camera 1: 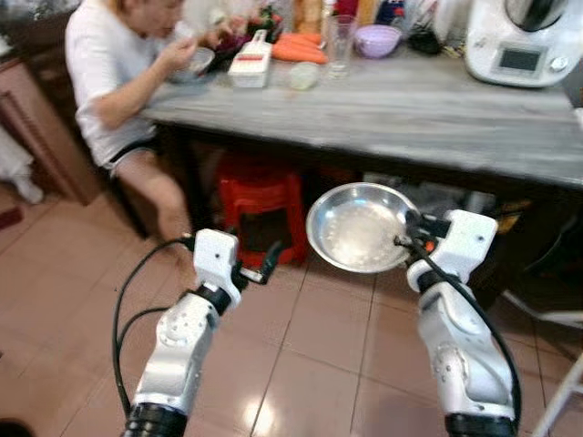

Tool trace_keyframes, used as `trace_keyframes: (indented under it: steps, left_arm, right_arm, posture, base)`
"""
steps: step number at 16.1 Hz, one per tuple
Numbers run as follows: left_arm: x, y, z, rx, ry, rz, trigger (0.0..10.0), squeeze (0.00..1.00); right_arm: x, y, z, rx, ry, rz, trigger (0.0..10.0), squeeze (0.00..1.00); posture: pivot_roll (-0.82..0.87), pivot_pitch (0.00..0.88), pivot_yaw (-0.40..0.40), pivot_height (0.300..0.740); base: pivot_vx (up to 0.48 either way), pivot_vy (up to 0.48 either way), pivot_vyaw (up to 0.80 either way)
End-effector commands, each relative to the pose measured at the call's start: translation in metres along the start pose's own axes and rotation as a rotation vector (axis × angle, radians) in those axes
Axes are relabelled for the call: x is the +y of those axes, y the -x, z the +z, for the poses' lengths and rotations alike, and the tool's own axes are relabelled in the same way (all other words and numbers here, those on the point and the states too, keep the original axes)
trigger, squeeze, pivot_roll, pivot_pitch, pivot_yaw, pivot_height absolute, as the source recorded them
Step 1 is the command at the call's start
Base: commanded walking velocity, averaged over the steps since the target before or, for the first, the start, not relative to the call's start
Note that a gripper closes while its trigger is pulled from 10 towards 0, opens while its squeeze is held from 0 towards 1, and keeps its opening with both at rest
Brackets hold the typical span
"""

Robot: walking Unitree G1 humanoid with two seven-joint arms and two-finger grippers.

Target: Setting the table

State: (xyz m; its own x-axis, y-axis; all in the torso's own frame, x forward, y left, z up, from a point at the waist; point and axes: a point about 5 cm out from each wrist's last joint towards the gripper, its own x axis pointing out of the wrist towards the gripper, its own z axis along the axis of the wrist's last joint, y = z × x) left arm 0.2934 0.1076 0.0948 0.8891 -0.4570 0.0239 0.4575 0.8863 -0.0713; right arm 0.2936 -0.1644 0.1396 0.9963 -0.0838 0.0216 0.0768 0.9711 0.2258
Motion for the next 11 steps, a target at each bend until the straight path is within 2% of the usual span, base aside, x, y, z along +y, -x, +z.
trace_keyframes:
  steps: [1, 3, 10, 11]
  left_arm:
    - [0.0007, -0.0012, 0.0042, -0.009, -0.014, -0.006, 10.0, 0.00]
    - [0.0005, -0.0010, 0.0038, -0.008, -0.013, -0.006, 10.0, 0.00]
    - [0.0001, -0.0016, 0.0044, -0.010, -0.013, -0.006, 10.0, 0.00]
    - [0.0002, -0.0014, 0.0043, -0.009, -0.012, -0.006, 10.0, 0.00]
  right_arm:
    - [0.0014, -0.0011, 0.0065, -0.026, -0.008, 0.002, 10.0, 0.00]
    - [0.0014, -0.0010, 0.0064, -0.028, -0.007, 0.000, 10.0, 0.00]
    - [0.0022, -0.0018, 0.0062, -0.027, -0.014, -0.001, 10.0, 0.00]
    - [0.0025, -0.0019, 0.0058, -0.025, -0.013, 0.000, 10.0, 0.00]
  posture:
    - [-0.10, 0.050, 0.024, 0.740]
    - [-0.10, 0.050, 0.024, 0.740]
    - [-0.10, 0.051, 0.023, 0.740]
    - [-0.10, 0.051, 0.023, 0.740]
  base:
    - [0.368, 0.000, -0.80]
    - [0.368, 0.000, -0.61]
    - [0.368, 0.000, 0.00]
    - [0.364, 0.000, -0.50]
